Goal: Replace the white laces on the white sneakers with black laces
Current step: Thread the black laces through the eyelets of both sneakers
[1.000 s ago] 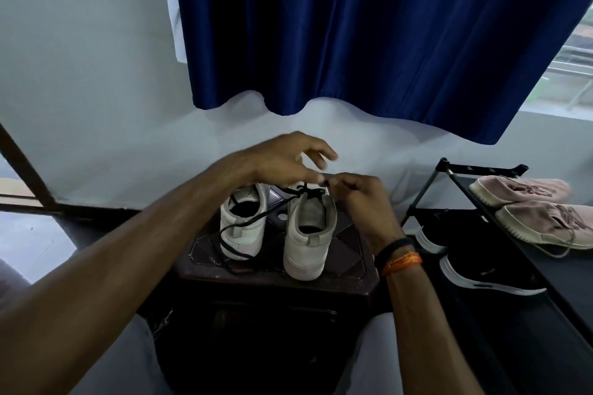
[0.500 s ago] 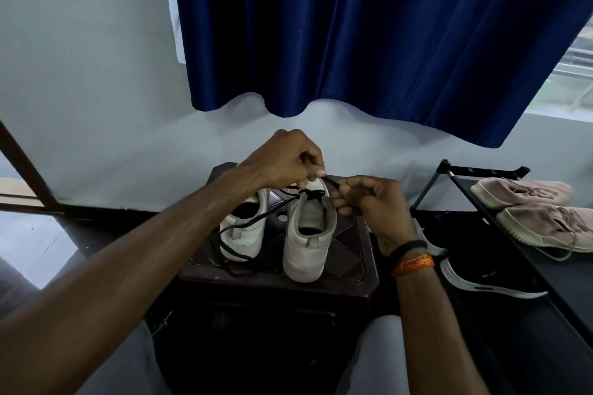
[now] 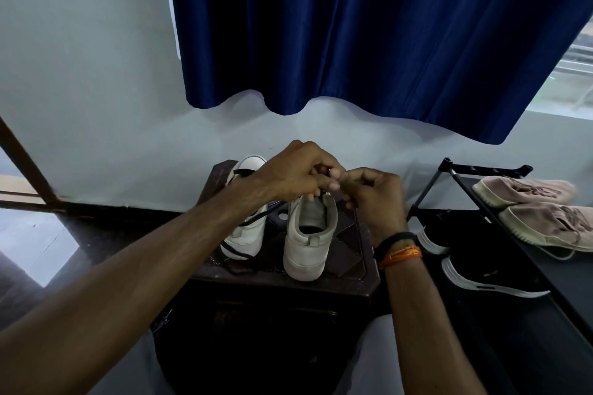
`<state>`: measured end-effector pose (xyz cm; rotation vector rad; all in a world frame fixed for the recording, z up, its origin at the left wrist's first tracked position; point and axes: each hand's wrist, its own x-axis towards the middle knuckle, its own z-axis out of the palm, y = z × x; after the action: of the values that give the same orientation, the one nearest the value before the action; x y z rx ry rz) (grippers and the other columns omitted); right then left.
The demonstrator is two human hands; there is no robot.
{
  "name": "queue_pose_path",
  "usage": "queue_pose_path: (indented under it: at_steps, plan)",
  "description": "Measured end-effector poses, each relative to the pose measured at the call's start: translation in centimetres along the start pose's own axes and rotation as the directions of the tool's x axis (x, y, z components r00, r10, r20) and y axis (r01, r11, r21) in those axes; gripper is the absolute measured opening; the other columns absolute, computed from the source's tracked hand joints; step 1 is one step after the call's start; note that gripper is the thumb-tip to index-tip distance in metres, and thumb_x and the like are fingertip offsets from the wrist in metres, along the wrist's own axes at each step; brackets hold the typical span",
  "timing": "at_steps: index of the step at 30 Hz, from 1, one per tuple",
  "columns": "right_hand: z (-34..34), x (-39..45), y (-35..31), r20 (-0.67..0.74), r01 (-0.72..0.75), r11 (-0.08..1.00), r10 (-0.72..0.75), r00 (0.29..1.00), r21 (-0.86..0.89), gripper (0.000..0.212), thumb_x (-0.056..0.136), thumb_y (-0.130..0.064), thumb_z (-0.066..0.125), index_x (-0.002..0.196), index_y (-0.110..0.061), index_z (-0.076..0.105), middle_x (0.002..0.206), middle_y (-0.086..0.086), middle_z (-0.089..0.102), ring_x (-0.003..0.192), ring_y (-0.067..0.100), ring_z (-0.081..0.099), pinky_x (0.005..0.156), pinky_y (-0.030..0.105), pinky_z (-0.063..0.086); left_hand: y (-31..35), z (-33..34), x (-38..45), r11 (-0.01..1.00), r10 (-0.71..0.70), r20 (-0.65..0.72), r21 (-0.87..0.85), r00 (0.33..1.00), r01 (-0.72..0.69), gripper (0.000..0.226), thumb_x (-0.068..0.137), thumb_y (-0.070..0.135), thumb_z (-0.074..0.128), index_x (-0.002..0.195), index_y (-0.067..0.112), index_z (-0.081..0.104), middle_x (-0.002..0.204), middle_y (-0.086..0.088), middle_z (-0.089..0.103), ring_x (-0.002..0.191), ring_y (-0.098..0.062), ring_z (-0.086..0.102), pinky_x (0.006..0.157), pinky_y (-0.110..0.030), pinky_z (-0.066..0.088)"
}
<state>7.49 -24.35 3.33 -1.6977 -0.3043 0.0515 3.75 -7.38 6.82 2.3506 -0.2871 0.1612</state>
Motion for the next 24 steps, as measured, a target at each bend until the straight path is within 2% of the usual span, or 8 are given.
queue_pose_path:
  at_steps: [4,6,8,10,13,17,20,24]
  plan:
    - [-0.1,-0.3,0.7,-0.035,-0.013,0.999,0.014,0.999,0.031,0.032,0.083,-0.045,0.078,0.079,-0.013,0.076,0.065,0.0,0.069,0.057,0.013,0.06,0.056,0.026,0.051,-0.6,0.0,0.2,0.999,-0.042,-0.102,0.024,0.994,0.045,0.007,0.093,0.014,0.07,0.093,0.011,0.076,0.072,0.003,0.074,0.056,-0.009,0.071,0.062,-0.025,0.06]
    - [-0.1,-0.3,1.5,-0.004,0.032,0.985,-0.033,0.999,-0.167,0.03,0.078,-0.053,0.081,0.084,-0.023,0.078,0.07,-0.007,0.072,0.066,0.01,0.066,0.062,0.027,0.053,-1.1,0.0,0.2,0.993,-0.114,-0.137,0.017,0.984,0.118,0.005,0.092,0.014,0.071,0.091,0.01,0.075,0.072,0.001,0.075,0.054,-0.013,0.071,0.056,-0.021,0.056]
    - [0.1,-0.3,2.3,0.068,0.076,0.916,-0.054,0.996,-0.394,0.022,0.075,-0.047,0.084,0.083,-0.028,0.076,0.071,-0.01,0.071,0.07,0.005,0.066,0.063,0.018,0.048,-1.5,0.2,0.2,0.987,-0.163,-0.116,-0.02,0.98,0.162,0.004,0.091,0.013,0.072,0.092,0.01,0.074,0.072,0.002,0.076,0.058,-0.015,0.072,0.056,-0.021,0.056]
    - [0.6,-0.5,2.9,0.056,0.092,0.819,-0.073,0.996,-0.567,0.015,0.079,-0.041,0.081,0.083,-0.027,0.077,0.065,-0.013,0.064,0.068,0.007,0.063,0.056,0.014,0.038,-1.8,0.6,0.1,0.985,-0.167,-0.077,-0.049,0.983,0.163,0.004,0.09,0.015,0.073,0.091,0.012,0.075,0.073,0.005,0.076,0.068,-0.01,0.073,0.066,-0.024,0.059]
    - [1.4,-0.8,3.2,0.006,0.098,0.725,-0.129,0.992,-0.682,0.022,0.087,-0.04,0.069,0.072,-0.024,0.073,0.057,-0.005,0.056,0.065,0.021,0.06,0.054,0.022,0.034,-2.2,1.1,0.0,0.986,-0.164,-0.063,-0.021,0.984,0.163,0.005,0.087,0.019,0.075,0.087,0.017,0.079,0.07,0.011,0.074,0.074,0.002,0.07,0.075,-0.018,0.053]
    - [1.5,-0.7,3.5,-0.056,0.056,0.773,-0.117,0.992,-0.632,0.047,0.088,-0.028,0.066,0.048,-0.023,0.042,0.045,-0.005,0.04,0.05,0.006,0.041,0.049,0.02,0.03,-2.9,1.8,0.1,0.981,-0.19,-0.094,0.025,0.977,0.193,0.006,0.081,0.016,0.077,0.083,0.018,0.082,0.07,0.021,0.068,0.081,-0.002,0.068,0.077,-0.019,0.051]
    - [1.1,-0.5,4.1,-0.057,0.034,0.851,-0.076,0.995,-0.525,0.042,0.09,-0.026,0.067,0.05,-0.028,0.051,0.043,-0.012,0.046,0.051,0.005,0.043,0.051,0.017,0.034,-2.9,2.1,0.2,0.979,-0.192,-0.126,0.049,0.973,0.199,0.011,0.08,0.012,0.075,0.082,0.019,0.083,0.077,0.017,0.073,0.078,-0.004,0.067,0.077,-0.02,0.052]
    - [0.9,0.0,4.7,-0.053,-0.098,0.959,0.087,0.995,-0.268,0.022,0.084,-0.023,0.066,0.064,-0.026,0.074,0.056,-0.015,0.061,0.065,0.011,0.055,0.068,0.032,0.048,-2.8,2.6,0.6,0.968,-0.194,-0.14,0.13,0.971,0.213,0.016,0.078,0.009,0.07,0.078,0.02,0.081,0.078,0.009,0.076,0.077,-0.01,0.07,0.078,-0.031,0.059]
